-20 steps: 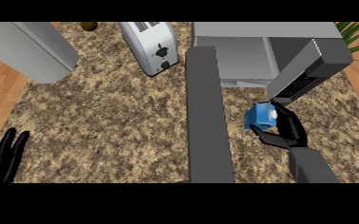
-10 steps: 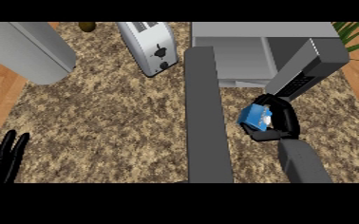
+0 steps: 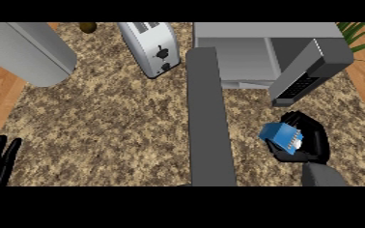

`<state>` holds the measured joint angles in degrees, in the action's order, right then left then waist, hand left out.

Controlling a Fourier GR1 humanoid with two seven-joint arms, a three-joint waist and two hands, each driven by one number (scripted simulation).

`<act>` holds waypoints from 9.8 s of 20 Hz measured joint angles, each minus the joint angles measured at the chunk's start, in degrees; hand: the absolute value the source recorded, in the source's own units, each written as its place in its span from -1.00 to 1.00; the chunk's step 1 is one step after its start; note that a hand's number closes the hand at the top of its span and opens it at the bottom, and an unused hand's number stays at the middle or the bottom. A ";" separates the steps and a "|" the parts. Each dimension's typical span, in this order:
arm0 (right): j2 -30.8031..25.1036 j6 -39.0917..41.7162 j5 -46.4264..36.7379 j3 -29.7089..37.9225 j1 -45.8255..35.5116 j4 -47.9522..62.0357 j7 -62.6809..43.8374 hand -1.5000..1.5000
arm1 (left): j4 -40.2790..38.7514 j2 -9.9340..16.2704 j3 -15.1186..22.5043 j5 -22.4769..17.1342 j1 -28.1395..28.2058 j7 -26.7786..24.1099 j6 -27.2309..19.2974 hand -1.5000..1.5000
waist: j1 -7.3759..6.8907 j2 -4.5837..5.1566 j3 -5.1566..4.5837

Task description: Pick up the milk, place it into the microwave and close the microwave

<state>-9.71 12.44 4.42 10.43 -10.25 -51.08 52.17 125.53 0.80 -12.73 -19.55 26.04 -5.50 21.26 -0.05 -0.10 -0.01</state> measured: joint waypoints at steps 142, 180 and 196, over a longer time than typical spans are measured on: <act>4.01 -12.93 -9.43 4.59 -19.25 25.56 1.07 -1.00 | -35.42 0.45 24.70 28.81 -28.72 -4.30 3.14 1.00 | 1.96 -0.41 -0.12; -5.74 11.21 10.57 -3.08 19.01 -48.07 -26.76 -1.00 | -64.19 -0.21 67.85 0.71 -57.67 -11.52 -46.75 1.00 | 9.33 1.48 -0.36; -8.91 16.17 19.31 -4.21 17.83 -55.41 -33.12 -1.00 | -71.59 -0.82 61.26 -15.48 -71.53 -12.76 -54.36 1.00 | 15.91 3.37 -0.42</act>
<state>-18.63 28.61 23.73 6.22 7.58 -106.50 19.04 53.94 -0.02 48.54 -35.03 -45.49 -18.26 -33.10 15.86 3.27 -0.43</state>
